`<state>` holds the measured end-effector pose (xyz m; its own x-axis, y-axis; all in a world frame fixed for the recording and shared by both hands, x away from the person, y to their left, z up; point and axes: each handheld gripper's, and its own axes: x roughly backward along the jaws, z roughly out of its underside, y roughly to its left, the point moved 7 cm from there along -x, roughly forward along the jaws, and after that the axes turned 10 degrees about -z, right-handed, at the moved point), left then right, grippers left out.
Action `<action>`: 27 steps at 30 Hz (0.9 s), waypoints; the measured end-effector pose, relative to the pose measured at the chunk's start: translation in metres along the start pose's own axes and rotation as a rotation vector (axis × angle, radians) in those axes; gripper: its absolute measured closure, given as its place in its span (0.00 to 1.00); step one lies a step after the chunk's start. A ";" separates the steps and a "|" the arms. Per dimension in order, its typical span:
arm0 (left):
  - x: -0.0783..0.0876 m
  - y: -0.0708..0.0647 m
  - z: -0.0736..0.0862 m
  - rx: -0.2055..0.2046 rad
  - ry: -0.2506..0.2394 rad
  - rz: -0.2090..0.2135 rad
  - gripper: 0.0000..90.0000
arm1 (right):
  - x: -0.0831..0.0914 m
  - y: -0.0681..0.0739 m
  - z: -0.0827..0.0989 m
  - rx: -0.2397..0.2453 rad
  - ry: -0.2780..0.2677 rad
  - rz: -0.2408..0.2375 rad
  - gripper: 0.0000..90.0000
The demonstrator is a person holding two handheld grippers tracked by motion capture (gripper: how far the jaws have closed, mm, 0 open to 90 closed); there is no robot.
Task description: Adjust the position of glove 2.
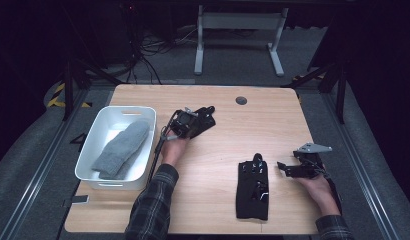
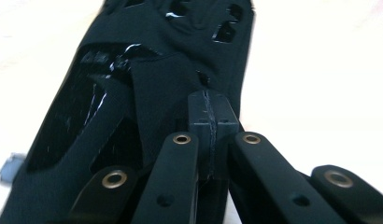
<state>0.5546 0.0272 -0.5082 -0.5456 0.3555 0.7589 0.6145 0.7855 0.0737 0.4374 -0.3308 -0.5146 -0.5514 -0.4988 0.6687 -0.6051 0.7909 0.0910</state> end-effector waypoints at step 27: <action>0.035 -0.045 -0.015 -0.047 -0.080 0.114 1.00 | 0.000 0.000 0.000 -0.001 -0.001 0.000 0.17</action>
<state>0.5162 -0.0030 -0.4756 -0.5130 0.4817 0.7105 0.7003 0.7135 0.0219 0.4377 -0.3304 -0.5146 -0.5518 -0.4994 0.6680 -0.6049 0.7910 0.0917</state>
